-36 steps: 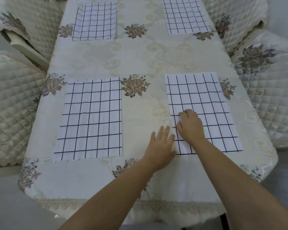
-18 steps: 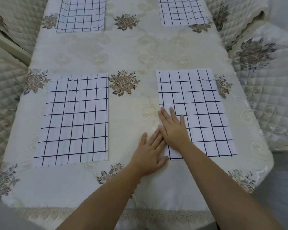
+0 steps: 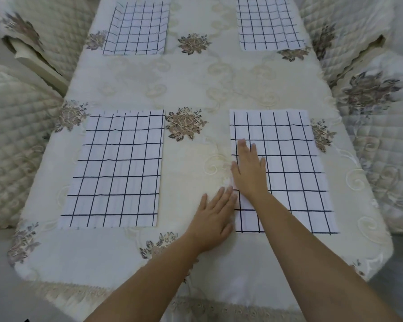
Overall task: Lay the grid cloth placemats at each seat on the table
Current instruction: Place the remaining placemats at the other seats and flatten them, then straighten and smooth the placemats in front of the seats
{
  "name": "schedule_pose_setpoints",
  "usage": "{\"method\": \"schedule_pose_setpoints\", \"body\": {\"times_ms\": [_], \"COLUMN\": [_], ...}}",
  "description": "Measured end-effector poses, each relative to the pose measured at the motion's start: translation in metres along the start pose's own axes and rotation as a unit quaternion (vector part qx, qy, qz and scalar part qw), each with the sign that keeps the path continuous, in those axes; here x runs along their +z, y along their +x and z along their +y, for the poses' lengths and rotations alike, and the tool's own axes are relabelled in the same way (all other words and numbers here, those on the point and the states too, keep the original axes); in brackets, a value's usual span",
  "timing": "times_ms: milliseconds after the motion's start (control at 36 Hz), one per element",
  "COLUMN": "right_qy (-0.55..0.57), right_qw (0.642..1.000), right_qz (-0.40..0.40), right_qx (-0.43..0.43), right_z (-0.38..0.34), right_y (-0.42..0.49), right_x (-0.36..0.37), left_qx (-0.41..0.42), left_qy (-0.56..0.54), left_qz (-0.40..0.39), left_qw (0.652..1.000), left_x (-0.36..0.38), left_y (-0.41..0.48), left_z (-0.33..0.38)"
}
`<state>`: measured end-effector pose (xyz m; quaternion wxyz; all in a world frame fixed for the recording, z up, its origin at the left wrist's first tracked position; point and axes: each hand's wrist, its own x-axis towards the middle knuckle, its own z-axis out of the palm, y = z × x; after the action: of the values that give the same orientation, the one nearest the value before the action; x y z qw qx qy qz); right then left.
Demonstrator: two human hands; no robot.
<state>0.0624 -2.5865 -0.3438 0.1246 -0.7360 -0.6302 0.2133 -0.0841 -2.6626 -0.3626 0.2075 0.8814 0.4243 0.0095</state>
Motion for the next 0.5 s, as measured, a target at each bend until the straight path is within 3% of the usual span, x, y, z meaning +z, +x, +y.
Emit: {"method": "schedule_pose_setpoints", "body": {"times_ms": [56, 111, 167, 222, 361, 500], "right_qy": [0.065, 0.14, 0.165, 0.17, 0.223, 0.318], "right_qw": [0.996, 0.985, 0.979, 0.978, 0.972, 0.948], "right_qz": [0.06, 0.094, 0.109, 0.104, 0.067, 0.02], "right_qx": [0.02, 0.044, 0.058, 0.053, 0.023, 0.018], "right_z": [0.0, -0.003, -0.01, -0.021, -0.062, -0.116], "right_y": [-0.017, -0.037, -0.054, -0.07, -0.11, -0.158], "right_x": [0.001, 0.002, 0.002, 0.004, 0.006, 0.012], "left_qx": [-0.062, -0.119, -0.201, -0.264, -0.31, -0.343], "left_qy": [-0.085, -0.173, -0.287, -0.377, -0.496, -0.529], "left_qz": [0.041, 0.132, 0.194, 0.206, 0.29, 0.323], "left_qw": [0.994, 0.969, 0.916, 0.863, 0.757, 0.706], "left_x": [-0.008, -0.013, -0.023, -0.038, -0.071, -0.08], "left_y": [-0.009, -0.021, -0.035, -0.052, -0.101, -0.175], "left_z": [0.002, 0.002, 0.0, -0.004, -0.021, -0.038]}}
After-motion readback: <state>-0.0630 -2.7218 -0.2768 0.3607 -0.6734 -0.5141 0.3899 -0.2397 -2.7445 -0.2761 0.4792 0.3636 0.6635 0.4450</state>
